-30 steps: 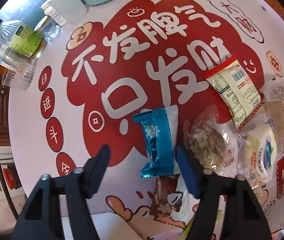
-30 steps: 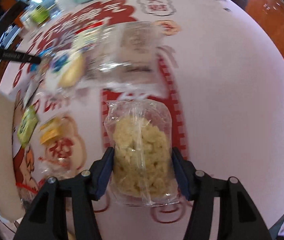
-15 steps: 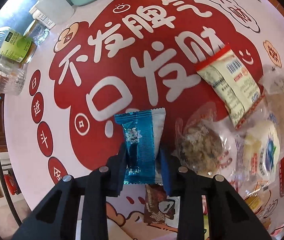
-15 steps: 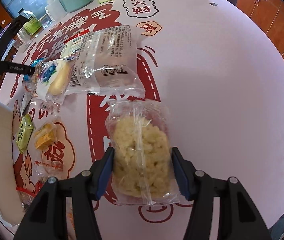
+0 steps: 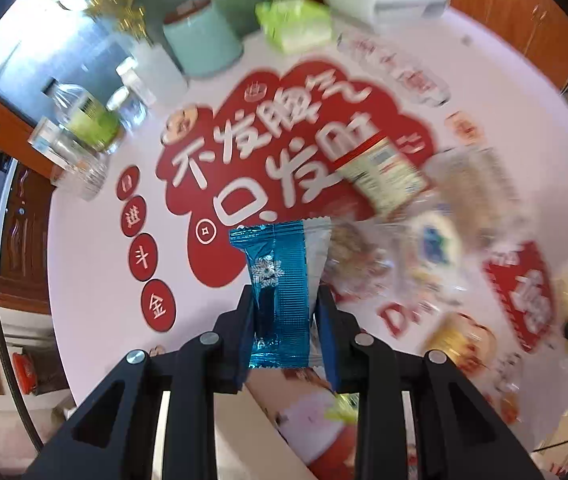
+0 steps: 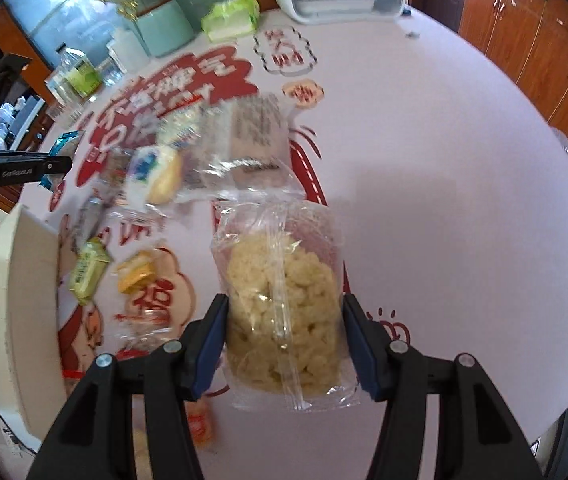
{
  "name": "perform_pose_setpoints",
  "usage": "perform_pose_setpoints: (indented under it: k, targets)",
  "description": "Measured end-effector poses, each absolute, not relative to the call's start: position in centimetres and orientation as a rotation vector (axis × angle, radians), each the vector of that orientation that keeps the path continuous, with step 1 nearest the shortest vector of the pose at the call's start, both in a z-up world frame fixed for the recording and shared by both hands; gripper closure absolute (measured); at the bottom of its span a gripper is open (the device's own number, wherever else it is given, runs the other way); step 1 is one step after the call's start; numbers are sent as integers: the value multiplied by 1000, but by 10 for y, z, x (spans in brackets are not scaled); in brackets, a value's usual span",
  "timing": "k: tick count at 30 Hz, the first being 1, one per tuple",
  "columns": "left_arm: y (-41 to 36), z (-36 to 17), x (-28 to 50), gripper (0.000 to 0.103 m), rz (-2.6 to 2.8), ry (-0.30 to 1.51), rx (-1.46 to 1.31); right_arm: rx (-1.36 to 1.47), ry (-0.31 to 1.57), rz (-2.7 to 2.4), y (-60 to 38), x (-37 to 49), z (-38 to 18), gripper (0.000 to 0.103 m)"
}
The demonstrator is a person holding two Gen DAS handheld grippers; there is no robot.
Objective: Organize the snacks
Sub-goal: 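Lower both held snacks into the white tray and open both tools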
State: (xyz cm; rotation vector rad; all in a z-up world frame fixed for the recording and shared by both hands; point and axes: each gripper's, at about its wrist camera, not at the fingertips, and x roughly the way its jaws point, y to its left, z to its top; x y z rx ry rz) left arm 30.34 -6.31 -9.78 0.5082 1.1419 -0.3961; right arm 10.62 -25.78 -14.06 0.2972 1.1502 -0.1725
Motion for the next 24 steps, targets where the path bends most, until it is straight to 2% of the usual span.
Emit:
perform_pose_setpoints:
  k: [6,10,24]
  targets:
    - [-31,-31,227,76,-458,1033,425,274,1065,-143,-224,84,-97,47]
    - [5,-8,183,76,-468,1019,358,257,1018,-105,-191,70,-74,47]
    - [132,-11,106,76,-266,1000,262,211,878,79,-57,40,-10,47]
